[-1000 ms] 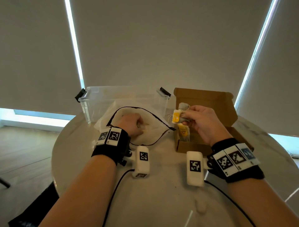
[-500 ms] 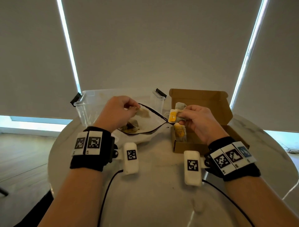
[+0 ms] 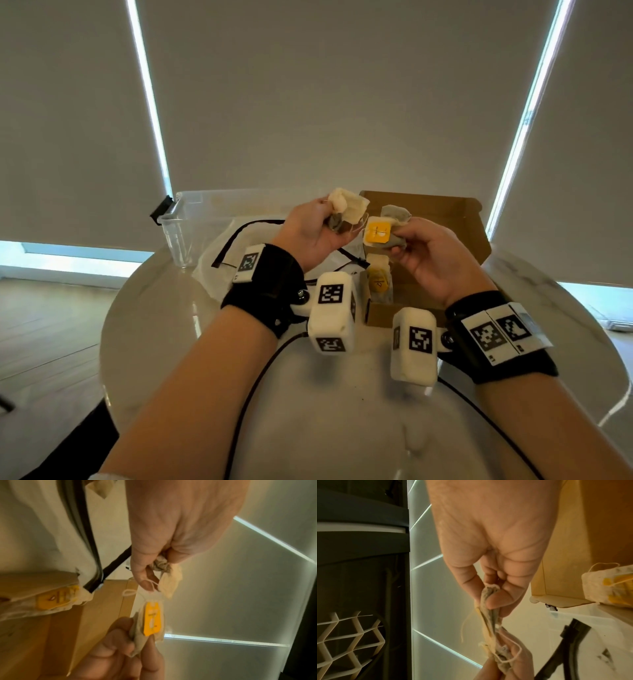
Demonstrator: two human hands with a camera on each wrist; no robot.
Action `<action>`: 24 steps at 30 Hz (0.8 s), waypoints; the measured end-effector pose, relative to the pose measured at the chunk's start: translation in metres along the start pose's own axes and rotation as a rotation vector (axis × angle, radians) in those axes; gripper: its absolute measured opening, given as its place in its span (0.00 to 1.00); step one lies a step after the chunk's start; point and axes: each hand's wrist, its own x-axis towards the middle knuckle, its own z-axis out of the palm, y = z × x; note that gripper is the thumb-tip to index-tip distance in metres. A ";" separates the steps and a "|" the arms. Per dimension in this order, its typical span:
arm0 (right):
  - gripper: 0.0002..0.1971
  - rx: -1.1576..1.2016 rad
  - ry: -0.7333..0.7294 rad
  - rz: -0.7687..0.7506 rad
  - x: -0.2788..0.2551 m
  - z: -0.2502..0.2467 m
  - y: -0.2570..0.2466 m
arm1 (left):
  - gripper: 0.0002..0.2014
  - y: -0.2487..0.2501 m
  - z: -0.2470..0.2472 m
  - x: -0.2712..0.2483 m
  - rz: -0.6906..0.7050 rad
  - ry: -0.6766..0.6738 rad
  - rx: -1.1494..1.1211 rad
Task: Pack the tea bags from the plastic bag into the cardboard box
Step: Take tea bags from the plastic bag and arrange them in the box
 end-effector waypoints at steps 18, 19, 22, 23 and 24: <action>0.14 0.024 0.076 0.186 0.007 -0.012 0.015 | 0.11 -0.054 -0.021 0.019 -0.099 -0.155 0.399; 0.13 0.017 0.092 0.206 0.007 -0.010 0.017 | 0.15 -0.054 -0.022 0.018 -0.099 -0.177 0.434; 0.10 -0.017 0.116 0.237 0.005 -0.004 0.021 | 0.15 -0.053 -0.027 0.021 -0.071 -0.210 0.492; 0.10 -0.033 0.113 0.240 0.005 -0.003 0.022 | 0.12 -0.054 -0.030 0.023 -0.052 -0.197 0.518; 0.09 -0.050 0.110 0.250 0.004 -0.002 0.023 | 0.09 -0.054 -0.033 0.026 -0.037 -0.176 0.540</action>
